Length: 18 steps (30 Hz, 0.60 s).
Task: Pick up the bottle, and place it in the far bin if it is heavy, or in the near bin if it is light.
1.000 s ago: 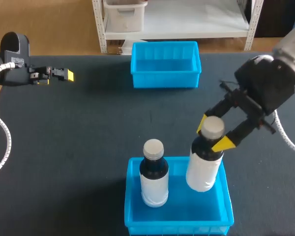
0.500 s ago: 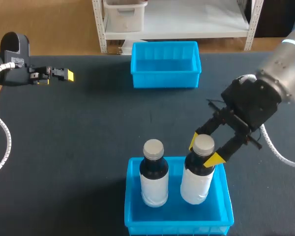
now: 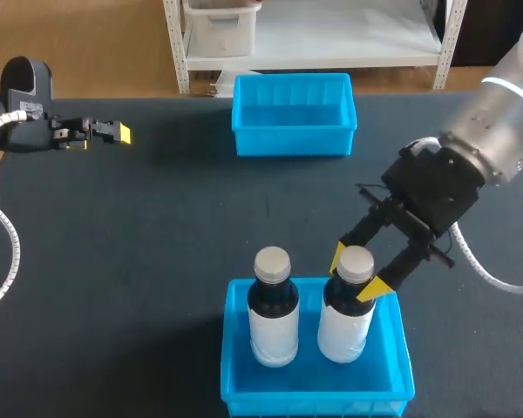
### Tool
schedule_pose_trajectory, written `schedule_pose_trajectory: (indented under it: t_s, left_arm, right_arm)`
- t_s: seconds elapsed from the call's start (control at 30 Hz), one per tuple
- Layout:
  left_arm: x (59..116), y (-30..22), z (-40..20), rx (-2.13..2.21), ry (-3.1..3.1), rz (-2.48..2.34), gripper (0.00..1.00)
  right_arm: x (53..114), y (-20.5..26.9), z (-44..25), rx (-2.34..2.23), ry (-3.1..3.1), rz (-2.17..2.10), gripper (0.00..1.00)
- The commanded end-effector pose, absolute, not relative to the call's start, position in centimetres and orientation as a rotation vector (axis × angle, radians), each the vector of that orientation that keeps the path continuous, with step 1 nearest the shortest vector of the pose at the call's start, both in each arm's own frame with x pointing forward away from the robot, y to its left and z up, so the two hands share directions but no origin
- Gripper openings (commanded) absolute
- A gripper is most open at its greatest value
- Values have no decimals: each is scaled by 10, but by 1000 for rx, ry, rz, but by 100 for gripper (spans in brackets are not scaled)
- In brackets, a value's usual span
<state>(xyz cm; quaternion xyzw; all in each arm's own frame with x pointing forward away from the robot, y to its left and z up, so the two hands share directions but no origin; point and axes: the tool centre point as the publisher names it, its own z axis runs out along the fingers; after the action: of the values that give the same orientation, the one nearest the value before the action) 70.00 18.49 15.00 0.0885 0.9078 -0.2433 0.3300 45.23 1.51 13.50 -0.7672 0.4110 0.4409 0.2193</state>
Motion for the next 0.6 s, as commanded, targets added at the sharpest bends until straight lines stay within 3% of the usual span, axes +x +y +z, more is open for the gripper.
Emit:
schedule_pose_trajectory:
  t_s: [0.03,0.3,0.6]
  left_arm:
    - [700,185,150,231,2374,-636,100]
    - [700,185,150,231,2374,-636,100]
    - [700,185,150,231,2374,-636,100]
  right_arm:
    - [453,16,134,-2136,1145,1219,100]
    - [458,11,133,-2154,1198,1202,100]
    - [508,-48,140,-2046,1485,1077,100]
